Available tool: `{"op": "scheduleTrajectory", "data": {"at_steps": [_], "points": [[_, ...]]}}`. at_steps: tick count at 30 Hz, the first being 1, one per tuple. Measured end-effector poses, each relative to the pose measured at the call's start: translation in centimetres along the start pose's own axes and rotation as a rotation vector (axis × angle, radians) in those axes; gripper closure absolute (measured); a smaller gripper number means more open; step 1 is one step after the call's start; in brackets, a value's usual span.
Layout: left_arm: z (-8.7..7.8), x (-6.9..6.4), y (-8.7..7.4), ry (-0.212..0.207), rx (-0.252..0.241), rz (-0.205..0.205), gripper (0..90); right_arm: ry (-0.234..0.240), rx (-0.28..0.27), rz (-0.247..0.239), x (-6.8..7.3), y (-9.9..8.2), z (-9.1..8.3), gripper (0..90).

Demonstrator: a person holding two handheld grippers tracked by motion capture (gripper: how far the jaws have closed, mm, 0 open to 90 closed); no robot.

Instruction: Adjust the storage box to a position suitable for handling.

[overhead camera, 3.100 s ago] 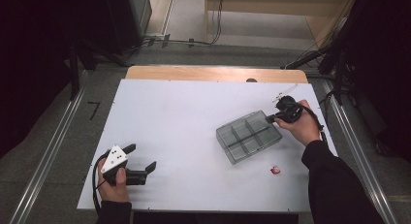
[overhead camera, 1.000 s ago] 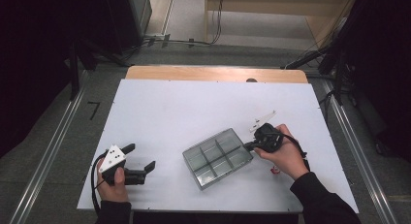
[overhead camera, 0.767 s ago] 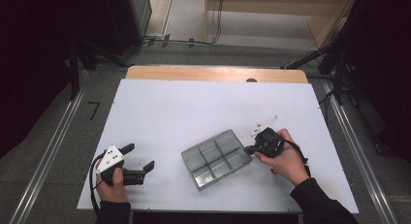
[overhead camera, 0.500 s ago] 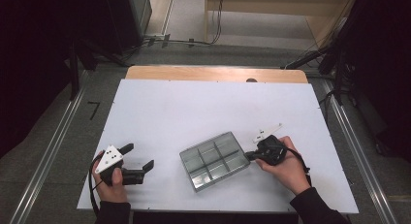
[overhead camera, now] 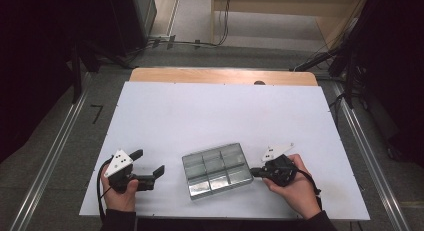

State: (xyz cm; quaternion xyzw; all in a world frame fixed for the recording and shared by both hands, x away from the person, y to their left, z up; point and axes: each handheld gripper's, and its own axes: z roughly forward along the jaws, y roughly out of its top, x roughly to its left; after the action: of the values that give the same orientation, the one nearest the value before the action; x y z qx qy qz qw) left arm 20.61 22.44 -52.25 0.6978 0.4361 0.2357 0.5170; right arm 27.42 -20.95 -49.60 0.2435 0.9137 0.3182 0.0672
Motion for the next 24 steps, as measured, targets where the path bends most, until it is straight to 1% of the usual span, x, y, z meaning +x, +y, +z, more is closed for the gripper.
{"op": "scheduleTrajectory", "data": {"at_steps": [1,3,6,8,9,10,11,12,16,18,21,23,24], "points": [[0.0,-0.3,0.1,0.015,0.002,-0.001,7.0,-0.003,-0.006,0.001,0.2,-0.2,0.0,87.8],[0.0,-0.7,0.2,0.008,0.012,0.003,10.9,-0.006,-0.014,0.002,0.5,-0.5,0.0,87.8],[0.1,-1.2,0.3,0.012,0.03,-0.021,19.1,-0.009,-0.035,0.011,0.9,-1.0,0.1,87.8],[0.3,-1.6,0.3,0.025,0.051,-0.038,26.4,-0.007,-0.049,0.015,1.2,-1.3,0.2,87.8],[0.4,-1.6,0.3,0.02,0.057,-0.045,30.4,-0.009,-0.051,0.015,1.4,-1.4,0.2,87.8],[0.4,-1.7,0.2,0.004,0.062,-0.049,35.5,-0.012,-0.054,0.012,1.5,-1.4,0.2,87.8],[0.5,-1.8,0.2,-0.014,0.065,-0.052,42.3,-0.015,-0.055,0.012,1.8,-1.5,0.2,87.8],[0.6,-1.9,0.2,-0.019,0.071,-0.052,47.4,-0.01,-0.06,0.011,2.1,-1.5,0.2,87.8],[1.1,-2.1,0.2,-0.055,0.105,-0.056,62.0,-0.012,-0.057,-0.009,3.0,-1.7,0.4,87.7],[1.2,-2.0,0.1,-0.062,0.124,-0.061,67.3,-0.009,-0.063,-0.012,3.4,-1.8,0.5,87.7],[1.3,-1.7,-0.1,-0.083,0.141,-0.073,75.2,-0.009,-0.061,-0.02,3.9,-2.0,0.8,87.8],[1.5,-1.7,-0.1,-0.09,0.157,-0.074,78.1,-0.003,-0.056,-0.029,4.3,-2.1,1.0,87.7],[1.6,-1.6,-0.2,-0.096,0.166,-0.074,78.9,-0.01,-0.052,-0.037,4.6,-2.0,1.2,87.8]]}}
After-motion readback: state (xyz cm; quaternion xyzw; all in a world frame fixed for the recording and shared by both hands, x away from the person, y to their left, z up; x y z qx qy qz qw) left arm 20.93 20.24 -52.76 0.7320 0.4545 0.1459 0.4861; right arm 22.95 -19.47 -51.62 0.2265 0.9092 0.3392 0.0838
